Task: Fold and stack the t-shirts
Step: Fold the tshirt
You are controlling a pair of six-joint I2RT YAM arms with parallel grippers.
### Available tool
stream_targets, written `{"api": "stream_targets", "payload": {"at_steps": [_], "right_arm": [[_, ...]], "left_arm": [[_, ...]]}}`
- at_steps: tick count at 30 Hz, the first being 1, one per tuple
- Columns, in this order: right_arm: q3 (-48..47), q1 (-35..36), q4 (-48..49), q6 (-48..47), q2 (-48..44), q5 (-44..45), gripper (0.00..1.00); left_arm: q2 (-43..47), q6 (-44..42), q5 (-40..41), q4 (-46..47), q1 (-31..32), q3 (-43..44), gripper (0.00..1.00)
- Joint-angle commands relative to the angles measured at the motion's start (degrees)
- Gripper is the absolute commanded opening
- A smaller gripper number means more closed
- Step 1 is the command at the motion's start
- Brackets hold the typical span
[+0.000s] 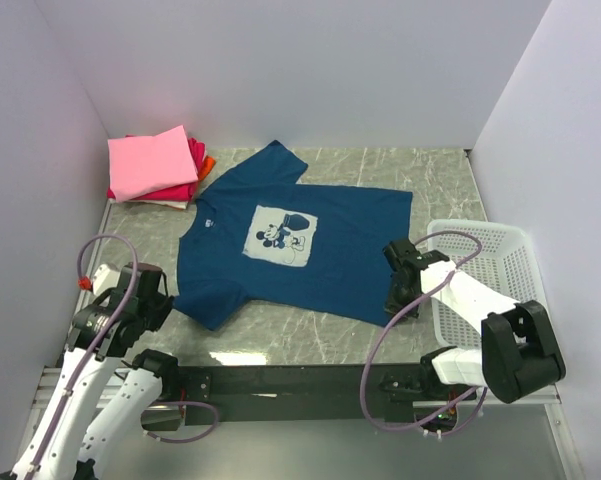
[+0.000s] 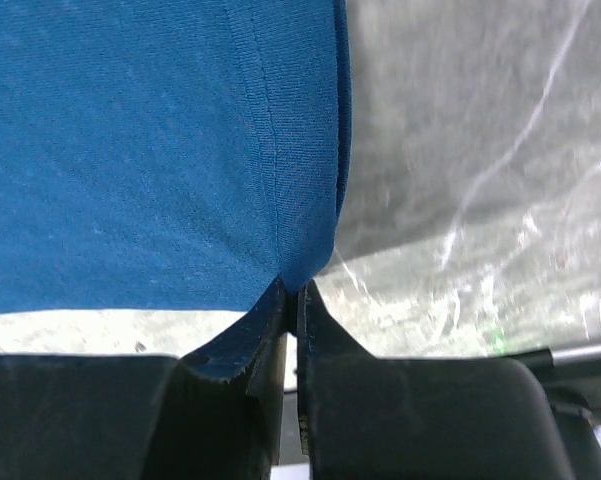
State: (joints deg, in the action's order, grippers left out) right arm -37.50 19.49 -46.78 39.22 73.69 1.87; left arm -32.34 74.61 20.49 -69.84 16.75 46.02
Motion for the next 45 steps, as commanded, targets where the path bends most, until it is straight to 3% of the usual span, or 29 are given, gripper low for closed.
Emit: {"api": "stream_targets", "payload": {"at_steps": [1, 9, 18, 31, 45], "right_arm": [[-0.39, 1.25, -5.15, 1.03, -2.76, 0.07, 0.0], [-0.56, 1.61, -8.59, 1.82, -7.77, 0.15, 0.0], [-4.42, 1.61, -6.04, 1.3, -1.98, -1.69, 0.0], [-14.53, -3.57, -6.48, -3.44, 5.67, -1.69, 0.0], [-24.64, -11.22, -7.53, -7.49, 13.05, -2.92, 0.0]], "left_arm": [[1.83, 0.45, 1.66, -4.42, 0.12, 2.67, 0.0], [-0.18, -10.25, -2.99, 5.75, 0.12, 2.58, 0.0], [-13.09, -21.08, -5.98, 21.05, 0.12, 7.33, 0.0], [-31.62, -27.76, -8.8, 35.64, 0.12, 16.81, 0.0], [-47.2, -32.07, -6.69, 41.45, 0.12, 30.09, 0.0]]}}
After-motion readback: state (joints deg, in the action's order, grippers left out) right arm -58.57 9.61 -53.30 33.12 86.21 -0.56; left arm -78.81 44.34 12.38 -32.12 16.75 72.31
